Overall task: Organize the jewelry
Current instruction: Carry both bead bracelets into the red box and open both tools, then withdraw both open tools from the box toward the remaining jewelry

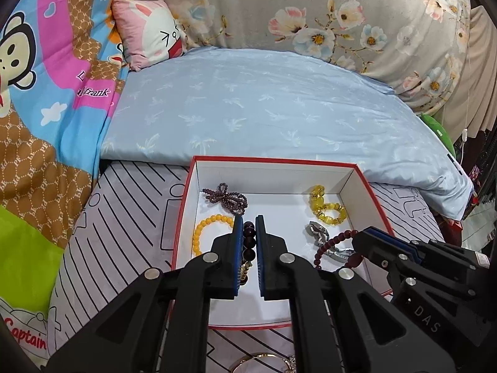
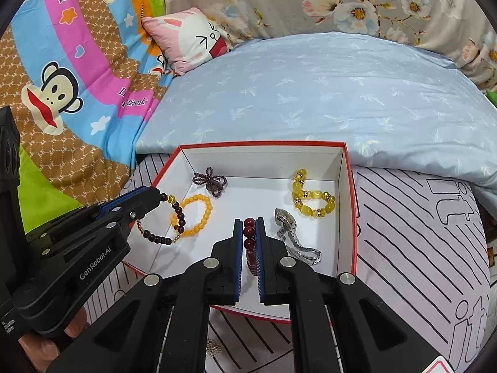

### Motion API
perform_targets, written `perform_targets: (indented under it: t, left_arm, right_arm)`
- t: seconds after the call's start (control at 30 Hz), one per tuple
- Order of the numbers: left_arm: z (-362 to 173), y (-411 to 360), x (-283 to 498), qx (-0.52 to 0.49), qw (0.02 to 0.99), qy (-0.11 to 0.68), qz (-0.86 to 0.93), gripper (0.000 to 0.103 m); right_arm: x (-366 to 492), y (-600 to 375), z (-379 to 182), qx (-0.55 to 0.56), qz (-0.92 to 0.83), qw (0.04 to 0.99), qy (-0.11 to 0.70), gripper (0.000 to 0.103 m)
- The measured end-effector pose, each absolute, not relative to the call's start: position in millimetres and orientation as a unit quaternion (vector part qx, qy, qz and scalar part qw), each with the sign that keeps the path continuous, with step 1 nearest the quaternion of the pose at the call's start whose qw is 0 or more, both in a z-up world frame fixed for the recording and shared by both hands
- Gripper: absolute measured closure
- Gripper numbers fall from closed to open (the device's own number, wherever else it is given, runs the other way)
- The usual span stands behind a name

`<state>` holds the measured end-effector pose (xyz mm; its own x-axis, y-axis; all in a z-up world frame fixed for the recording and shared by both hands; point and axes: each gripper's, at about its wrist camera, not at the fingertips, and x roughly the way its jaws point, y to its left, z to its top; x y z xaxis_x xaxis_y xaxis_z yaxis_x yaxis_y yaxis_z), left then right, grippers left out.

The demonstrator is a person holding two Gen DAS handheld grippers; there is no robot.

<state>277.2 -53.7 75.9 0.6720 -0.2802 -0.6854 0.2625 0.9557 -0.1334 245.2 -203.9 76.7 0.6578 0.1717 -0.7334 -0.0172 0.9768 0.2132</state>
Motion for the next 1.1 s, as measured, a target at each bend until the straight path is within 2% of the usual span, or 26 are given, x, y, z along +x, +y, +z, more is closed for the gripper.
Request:
perform_targets:
  t: [0.3,0.37,0.4,0.43,0.47,0.77,1.1]
  left_arm:
    - [64.6,-52.5,281.8,-0.015,0.91,0.387,-0.147,0.095]
    - [63.9,-50.1,281.7,-0.022,0.91,0.388,-0.144,0.093]
    - [63.1,-48.1,282.1,-0.027,0.908,0.392,-0.143,0.09]
    - [62.5,-45.8,282.4,-0.032,0.907,0.395,-0.141,0.082]
    - [62.5,-42.8,281.5,-0.036,0.908,0.394,-0.136,0.075]
    - [66.9,-33.1,261.1,-0.04,0.91,0.392,-0.126,0.074]
    - [72.3,-30.1,221.2,-0.038,0.91,0.392,-0.131,0.074]
  right_arm:
    - [247.3,-200.9,69.0,0.08,0.048,0.905,0.415,0.095]
    - [243.4,-202.5,71.0,0.076,0.036,0.909,0.407,0.088]
    - [241.2,-204.8,73.1,0.077,0.031,0.911,0.404,0.081]
    - [238.7,-207.1,75.4,0.081,0.029,0.913,0.399,0.07]
    - [235.7,-209.4,77.9,0.085,0.026,0.915,0.394,0.063]
    - [203.1,-215.1,91.6,0.087,0.019,0.922,0.377,0.059]
    - [159.8,-199.6,87.9,0.066,0.023,0.921,0.383,0.059]
